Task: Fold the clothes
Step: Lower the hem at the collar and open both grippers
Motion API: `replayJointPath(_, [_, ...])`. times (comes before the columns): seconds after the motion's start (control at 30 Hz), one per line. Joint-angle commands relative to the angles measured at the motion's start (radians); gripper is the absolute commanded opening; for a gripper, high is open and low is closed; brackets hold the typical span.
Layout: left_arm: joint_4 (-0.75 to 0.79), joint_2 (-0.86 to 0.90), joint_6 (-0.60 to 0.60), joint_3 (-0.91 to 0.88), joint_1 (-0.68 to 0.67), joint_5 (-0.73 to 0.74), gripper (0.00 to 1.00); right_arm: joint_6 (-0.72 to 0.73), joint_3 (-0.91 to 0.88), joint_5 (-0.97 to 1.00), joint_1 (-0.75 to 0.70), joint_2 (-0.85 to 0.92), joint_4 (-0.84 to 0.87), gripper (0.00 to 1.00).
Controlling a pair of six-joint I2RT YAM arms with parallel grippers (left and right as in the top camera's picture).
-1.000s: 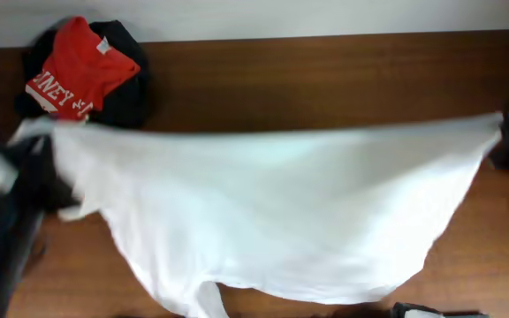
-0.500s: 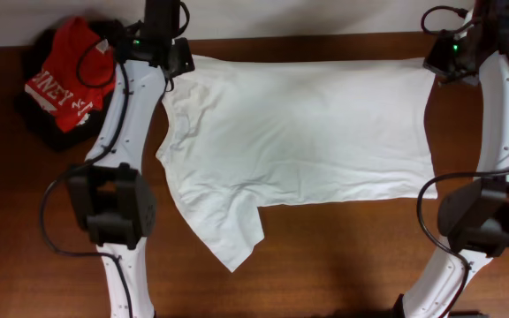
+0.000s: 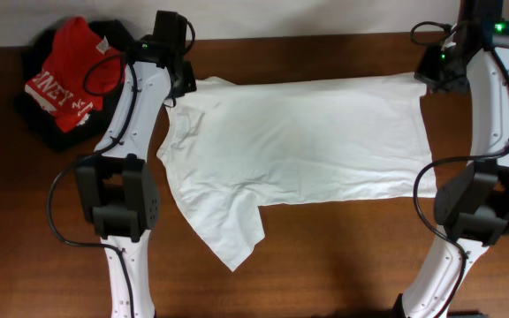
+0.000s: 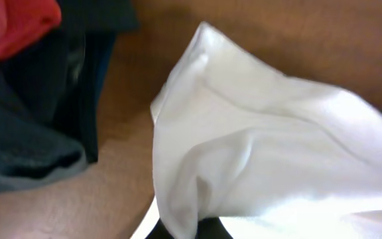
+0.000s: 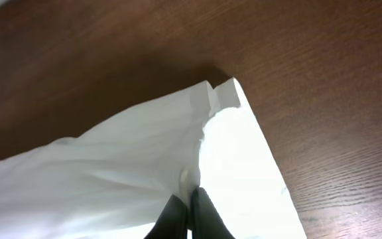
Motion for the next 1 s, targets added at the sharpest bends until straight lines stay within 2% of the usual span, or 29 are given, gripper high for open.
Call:
replayJointPath(0.0, [-0.074, 0.021, -0.006, 0.004, 0.011, 0.045, 0.02, -0.054, -0.015, 0.039, -0.001, -0.006, -0.002, 0.04])
replayJointPath(0.17, [-0.122, 0.021, -0.006, -0.028, 0.009, 0.136, 0.02, -0.105, -0.121, 0.069, -0.008, -0.006, 0.090, 0.04])
replayJointPath(0.5, [-0.162, 0.021, -0.006, -0.151, 0.009, 0.137, 0.02, -0.159, -0.246, 0.064, -0.059, 0.008, 0.182, 0.04])
replayJointPath(0.6, [-0.195, 0.021, -0.006, -0.151, 0.009, 0.170, 0.07, -0.158, -0.246, 0.065, -0.059, 0.048, 0.185, 0.11])
replayJointPath(0.73, [-0.224, 0.021, -0.006, -0.151, 0.009, 0.174, 0.08, -0.158, -0.247, 0.064, -0.059, 0.074, 0.180, 0.13])
replayJointPath(0.77, [-0.231, 0.021, -0.006, -0.151, 0.009, 0.174, 0.12, -0.158, -0.247, 0.064, -0.058, 0.074, 0.180, 0.34])
replayJointPath(0.8, [-0.251, 0.021, -0.006, -0.151, 0.009, 0.174, 0.16, -0.157, -0.246, 0.064, -0.059, 0.073, 0.178, 0.70])
replayJointPath(0.87, [-0.287, 0.021, -0.006, -0.135, 0.009, 0.161, 0.19, -0.153, -0.245, 0.064, -0.060, 0.072, 0.170, 0.83])
replayJointPath(0.93, [-0.285, 0.021, -0.006, -0.110, 0.009, 0.143, 0.23, -0.154, -0.245, 0.051, -0.058, 0.072, 0.163, 0.88])
replayJointPath(0.97, [-0.267, 0.021, -0.005, -0.106, 0.009, 0.144, 0.48, -0.154, -0.245, 0.040, -0.058, 0.072, 0.158, 0.92])
